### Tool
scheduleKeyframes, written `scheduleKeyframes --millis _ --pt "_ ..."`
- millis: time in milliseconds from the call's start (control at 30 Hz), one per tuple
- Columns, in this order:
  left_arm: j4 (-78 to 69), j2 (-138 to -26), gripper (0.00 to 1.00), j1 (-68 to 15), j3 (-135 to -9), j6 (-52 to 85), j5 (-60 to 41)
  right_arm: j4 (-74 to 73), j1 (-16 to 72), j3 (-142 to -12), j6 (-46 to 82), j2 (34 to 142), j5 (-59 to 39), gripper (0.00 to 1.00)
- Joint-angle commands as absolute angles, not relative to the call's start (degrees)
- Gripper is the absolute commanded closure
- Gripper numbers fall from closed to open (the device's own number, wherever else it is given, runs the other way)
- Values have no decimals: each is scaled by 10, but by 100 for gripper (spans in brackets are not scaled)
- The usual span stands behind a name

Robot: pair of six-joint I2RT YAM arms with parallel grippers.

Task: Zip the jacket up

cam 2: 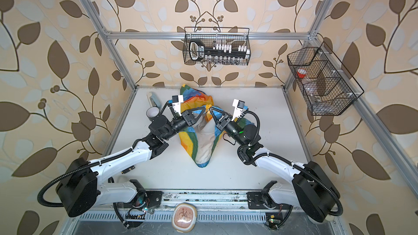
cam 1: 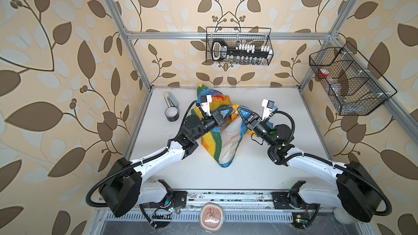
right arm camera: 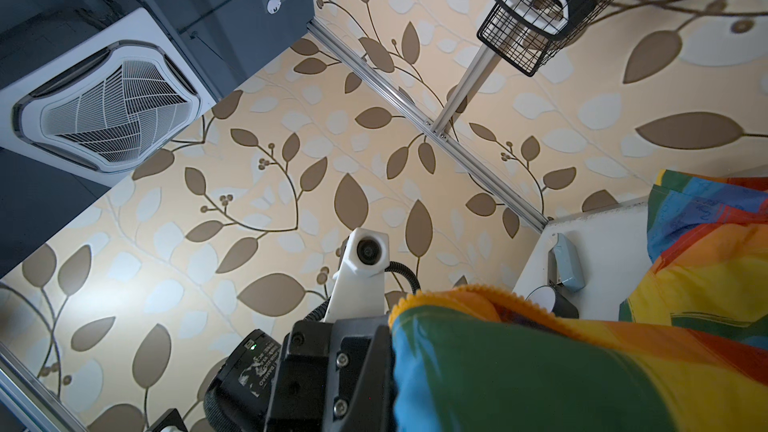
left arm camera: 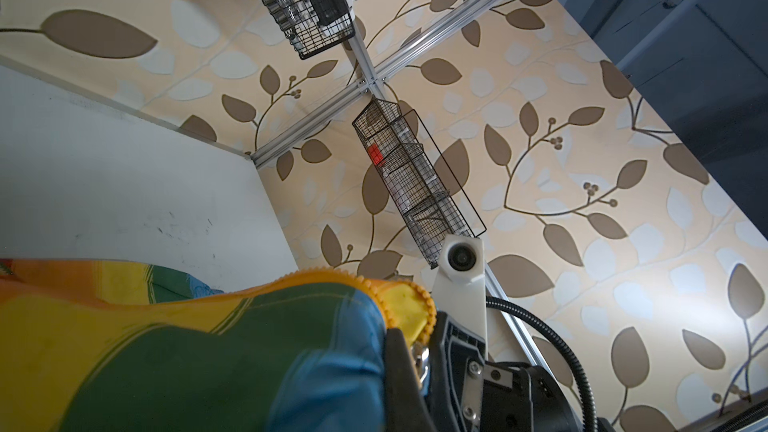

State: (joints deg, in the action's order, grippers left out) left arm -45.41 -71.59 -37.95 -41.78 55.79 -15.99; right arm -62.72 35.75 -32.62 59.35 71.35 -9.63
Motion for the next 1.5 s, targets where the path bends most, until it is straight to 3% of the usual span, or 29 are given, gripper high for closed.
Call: scheduleKeyframes --millis 0,467,833,1033,1233,1467 --pt "-443 -687 100 -385 -427 521 -159 -654 356 -317 603 703 -99 100" --pt "-386 -679 100 -385 -466 425 -186 -634 325 -312 647 694 -171 100" --pt "-475 -681 100 -385 -415 513 -177 -607 300 -276 676 686 -215 100" --pt "-485 -674 100 -395 -328 544 -157 -582 285 -151 694 685 -276 100" --pt "-479 -687 100 -466 -256 531 -97 -442 278 -18 658 641 -245 100" --pt "-529 -738 100 -513 -232 545 -67 -267 277 8 587 557 -195 100"
